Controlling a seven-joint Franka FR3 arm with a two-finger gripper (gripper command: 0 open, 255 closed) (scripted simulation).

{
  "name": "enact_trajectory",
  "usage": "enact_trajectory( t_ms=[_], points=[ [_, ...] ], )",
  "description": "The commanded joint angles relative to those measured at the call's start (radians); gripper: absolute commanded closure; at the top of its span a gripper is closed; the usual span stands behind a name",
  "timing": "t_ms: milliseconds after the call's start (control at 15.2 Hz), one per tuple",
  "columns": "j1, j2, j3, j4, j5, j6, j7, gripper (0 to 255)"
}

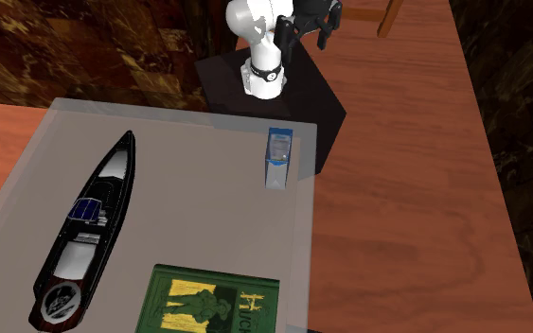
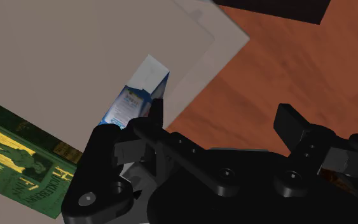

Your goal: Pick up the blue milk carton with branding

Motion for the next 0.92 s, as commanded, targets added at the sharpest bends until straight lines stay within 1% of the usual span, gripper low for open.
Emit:
enact_trajectory(
  t_ms=[0,396,858],
  points=[
    [0.000,0.000,0.000,0.000,0.000,0.000,0.000,0],
    [-0.058,0.177,-0.036,-0.018,-0.006,0.169,0.085,0],
    [-0.115,0.408,-0.087,0.008,-0.001,0.345,0.173,0]
  ],
)
